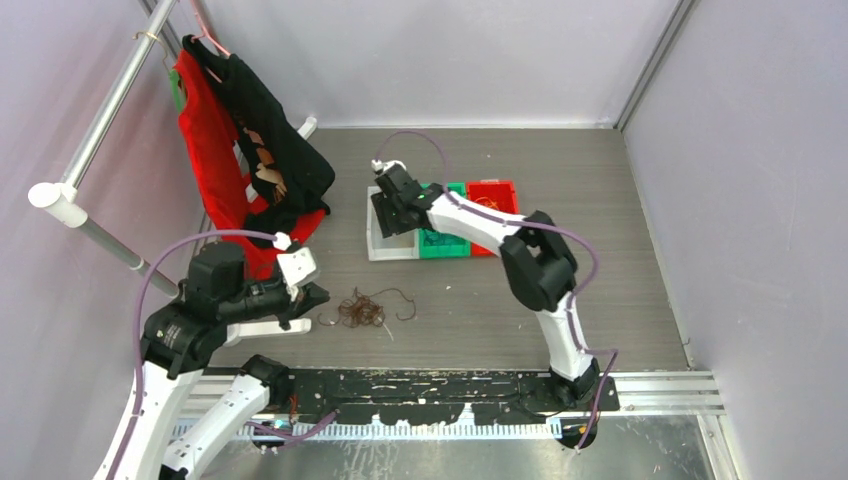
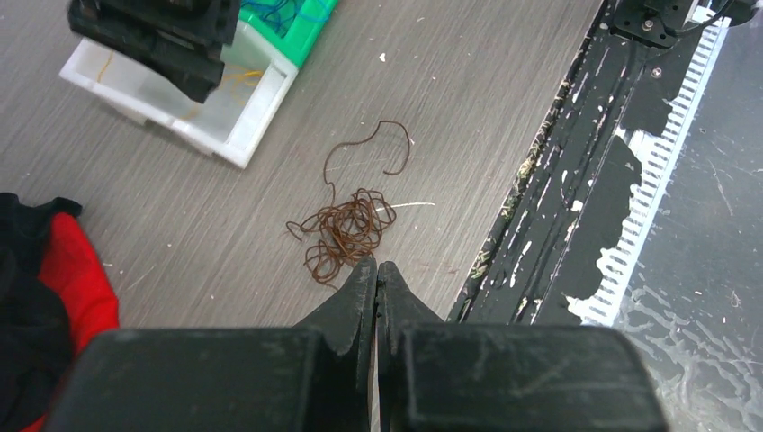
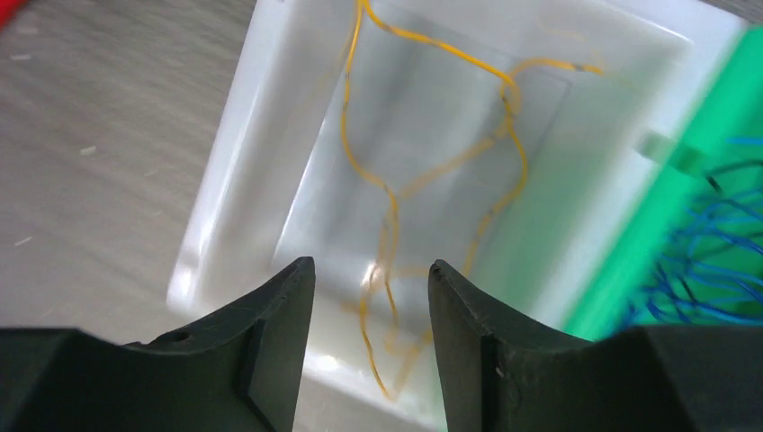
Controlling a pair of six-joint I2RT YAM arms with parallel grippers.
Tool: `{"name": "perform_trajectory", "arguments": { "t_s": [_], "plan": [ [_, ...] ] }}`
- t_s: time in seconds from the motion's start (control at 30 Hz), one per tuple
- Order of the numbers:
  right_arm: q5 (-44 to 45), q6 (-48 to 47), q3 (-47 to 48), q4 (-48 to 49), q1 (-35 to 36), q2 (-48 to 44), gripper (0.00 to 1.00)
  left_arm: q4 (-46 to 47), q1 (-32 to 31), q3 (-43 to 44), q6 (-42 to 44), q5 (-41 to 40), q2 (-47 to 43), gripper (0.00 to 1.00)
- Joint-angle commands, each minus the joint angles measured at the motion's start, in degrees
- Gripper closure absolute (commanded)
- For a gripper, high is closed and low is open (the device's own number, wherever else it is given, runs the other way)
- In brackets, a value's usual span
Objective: Untangle the cables
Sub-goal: Pick up the cable from the bin.
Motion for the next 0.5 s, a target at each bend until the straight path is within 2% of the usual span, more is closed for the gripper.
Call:
{"name": "perform_trajectory", "arguments": {
  "t_s": [0.0, 0.17, 0.27, 0.37, 0.47],
  "plan": [
    [13.73, -1.51, 9.28, -3.8, 1.55, 4.38, 0.46, -2.08, 0.16, 2.93, 1.32, -0.22, 0.32, 0.99],
    [18.36, -1.28, 12.69, -4.08, 2.32, 9.76, 0.49, -1.86, 0.16, 3.97, 1.07, 0.01, 0.54, 0.98],
    [19.18, -1.69, 13.38, -4.19, 2.89, 10.51, 0.56, -2.0, 0.16, 4.43, 1.06, -0.1, 0.52, 0.98],
    [19.05, -1.29, 13.14, -3.79, 2.99, 10.07, 0.7, -1.9, 0.13, 4.39, 1.32, -0.41, 0.33, 0.97],
    [19.0, -1.1, 12.94, -3.63, 2.97, 8.33, 0.91, -1.81, 0.17, 4.36, 1.65, -0.82, 0.28, 0.97]
  ]
}}
